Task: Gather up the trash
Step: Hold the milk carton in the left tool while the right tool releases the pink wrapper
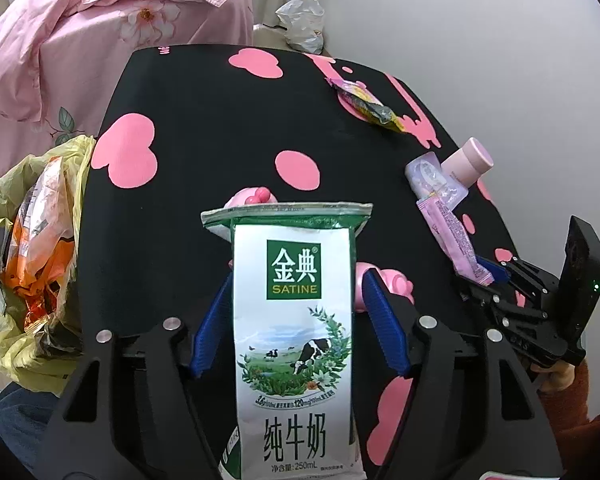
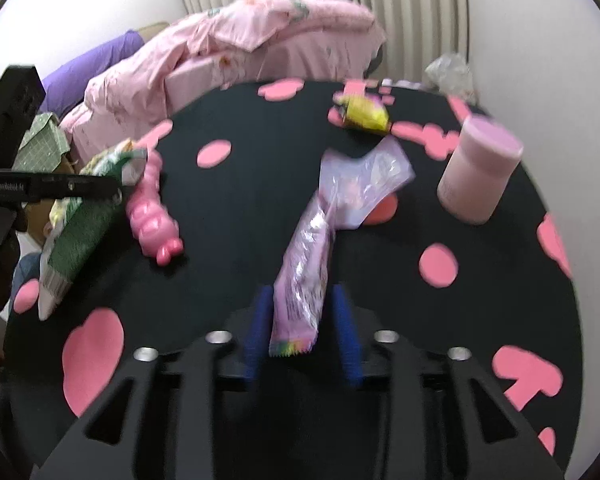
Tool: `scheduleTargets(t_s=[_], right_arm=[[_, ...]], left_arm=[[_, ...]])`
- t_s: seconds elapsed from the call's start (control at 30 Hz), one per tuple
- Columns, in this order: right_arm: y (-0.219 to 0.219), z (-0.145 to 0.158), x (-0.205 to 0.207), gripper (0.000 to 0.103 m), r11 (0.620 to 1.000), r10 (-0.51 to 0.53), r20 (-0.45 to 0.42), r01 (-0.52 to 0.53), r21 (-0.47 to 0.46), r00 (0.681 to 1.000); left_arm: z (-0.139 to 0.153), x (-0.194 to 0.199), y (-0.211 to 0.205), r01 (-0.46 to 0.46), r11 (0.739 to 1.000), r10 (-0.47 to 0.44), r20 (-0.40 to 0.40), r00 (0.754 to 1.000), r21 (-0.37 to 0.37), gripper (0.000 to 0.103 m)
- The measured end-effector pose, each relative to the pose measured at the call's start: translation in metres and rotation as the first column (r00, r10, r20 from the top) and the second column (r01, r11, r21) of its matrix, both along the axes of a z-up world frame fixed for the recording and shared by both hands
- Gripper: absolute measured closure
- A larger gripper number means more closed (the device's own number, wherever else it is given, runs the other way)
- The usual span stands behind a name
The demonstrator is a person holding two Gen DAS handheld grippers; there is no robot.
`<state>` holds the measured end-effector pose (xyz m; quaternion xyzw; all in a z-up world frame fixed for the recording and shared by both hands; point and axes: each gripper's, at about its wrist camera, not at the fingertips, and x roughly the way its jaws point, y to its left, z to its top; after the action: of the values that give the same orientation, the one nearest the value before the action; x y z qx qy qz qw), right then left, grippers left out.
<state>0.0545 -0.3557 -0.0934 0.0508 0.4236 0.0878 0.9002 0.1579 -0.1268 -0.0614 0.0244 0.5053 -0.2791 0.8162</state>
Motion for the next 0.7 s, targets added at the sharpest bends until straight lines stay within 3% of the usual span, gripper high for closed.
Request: scheduleTargets(t_s=[0.23, 0.3, 0.37, 0.43, 0.5, 0.63, 0.7], right_arm=[[-0.001, 0.000, -0.008, 0.062, 1.000, 0.009, -0.025, -0.009, 0.008, 1.000], [-0.007, 0.007, -0.004, 0.062, 0.997, 0.006, -0.044, -0.002, 0.078, 0.999], [-0.013, 0.027, 0.001, 0.062, 0.991, -0.004, 0.017, 0.002, 0.135, 1.000], [-0.012, 0.050, 0.013, 0.062, 0.997, -0.022, 0.094, 0.015, 0.069, 0.995], [-0.012, 0.066, 0.048, 0.062, 0.999, -0.014, 0.125, 0.010, 0.034, 0.992], [-0.016, 0.060, 0.131, 0.062, 0.999, -0.055, 0.072, 0.054, 0.007, 0.996], [-0.023, 0.046, 0.178, 0.062, 0.994, -0.106, 0.006, 0.106, 0.006, 0.994]], left_arm=[[-0.011, -0.003, 0.002, -0.005, 1.000, 0.004, -0.029, 1.000, -0.010, 0.040], [-0.005, -0.006, 0.005, -0.010, 1.000, 0.010, 0.003, 1.000, -0.023, 0.039], [-0.001, -0.005, 0.008, -0.022, 0.999, 0.023, 0.026, 0.999, -0.030, 0.039], [0.003, -0.004, 0.010, -0.033, 0.999, 0.035, 0.040, 0.999, -0.039, 0.039], [0.007, -0.003, 0.012, -0.049, 0.997, 0.052, 0.056, 0.997, -0.057, 0.039], [0.014, -0.003, 0.019, -0.059, 0.995, 0.067, 0.091, 0.994, -0.086, 0.039], [0.019, -0.004, 0.024, -0.059, 0.994, 0.070, 0.119, 0.990, -0.091, 0.039]])
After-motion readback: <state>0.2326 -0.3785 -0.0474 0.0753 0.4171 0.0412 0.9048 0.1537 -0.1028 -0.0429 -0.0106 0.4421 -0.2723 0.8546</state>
